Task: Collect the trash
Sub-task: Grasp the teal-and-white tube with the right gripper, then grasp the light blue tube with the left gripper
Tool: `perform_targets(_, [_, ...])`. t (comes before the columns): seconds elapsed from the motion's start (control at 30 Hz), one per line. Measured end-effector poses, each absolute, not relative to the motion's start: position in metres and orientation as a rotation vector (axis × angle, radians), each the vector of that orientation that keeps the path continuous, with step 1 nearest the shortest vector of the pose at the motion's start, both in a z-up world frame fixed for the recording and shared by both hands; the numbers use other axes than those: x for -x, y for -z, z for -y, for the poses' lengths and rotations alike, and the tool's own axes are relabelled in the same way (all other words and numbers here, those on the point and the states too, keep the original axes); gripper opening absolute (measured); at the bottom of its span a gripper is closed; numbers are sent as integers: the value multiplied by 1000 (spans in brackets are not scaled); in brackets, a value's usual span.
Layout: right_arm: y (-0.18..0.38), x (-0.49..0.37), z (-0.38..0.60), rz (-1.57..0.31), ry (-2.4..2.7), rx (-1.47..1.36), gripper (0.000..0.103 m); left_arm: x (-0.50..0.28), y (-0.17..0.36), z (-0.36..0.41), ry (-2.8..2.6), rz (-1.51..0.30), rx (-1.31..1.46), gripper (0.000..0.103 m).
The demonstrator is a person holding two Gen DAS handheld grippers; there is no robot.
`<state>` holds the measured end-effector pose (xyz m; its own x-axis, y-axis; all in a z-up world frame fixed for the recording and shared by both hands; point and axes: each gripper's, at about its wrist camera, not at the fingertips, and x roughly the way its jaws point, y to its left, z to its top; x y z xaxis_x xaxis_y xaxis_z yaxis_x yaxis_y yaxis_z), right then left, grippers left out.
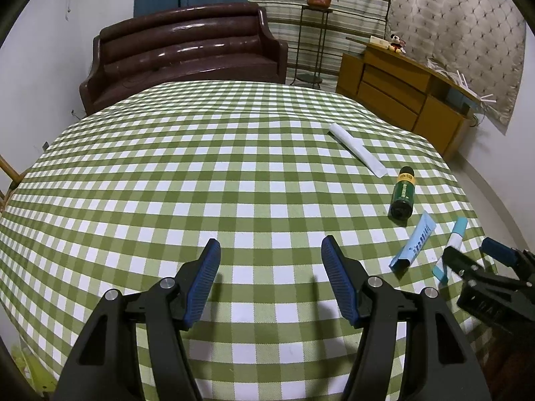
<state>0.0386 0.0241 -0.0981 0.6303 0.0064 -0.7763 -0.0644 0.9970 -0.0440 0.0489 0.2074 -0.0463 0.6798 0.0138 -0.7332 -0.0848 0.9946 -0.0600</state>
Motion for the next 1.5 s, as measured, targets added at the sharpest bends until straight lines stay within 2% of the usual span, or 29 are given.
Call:
perform_targets(0.1, [96,-42,-24,-884,-51,62,78,-49,46,-208,-50,-821,90,62])
perform_targets(0.17, [97,-44,-24,-900,-65,52,66,-49,46,-209,-49,-819,90,62])
perform_targets(0.4, [99,-54,-34,-919,-86,49,53,-50,47,-214,-50,-820,94,62])
perform_targets(0.63, [99,-60,-44,-901,-118,103,21,-52,49,-213,-44,-827,97,62])
perform_targets(0.8, [98,-60,-36,-901,-127,79,19,-53,49,-209,-35,-827,97,62])
perform_targets(1.03, [99,-62,-30,-897,-140,77,23,-55,49,-203,-17,-825,95,62])
perform_targets(1.27, [101,-56,-29,-881,-151,95,15,-55,46,-192,10,-821,85,63])
perform_targets(1.5, [91,-49,-10,-841,-136,77,14,-56,41,-171,55,-812,67,64])
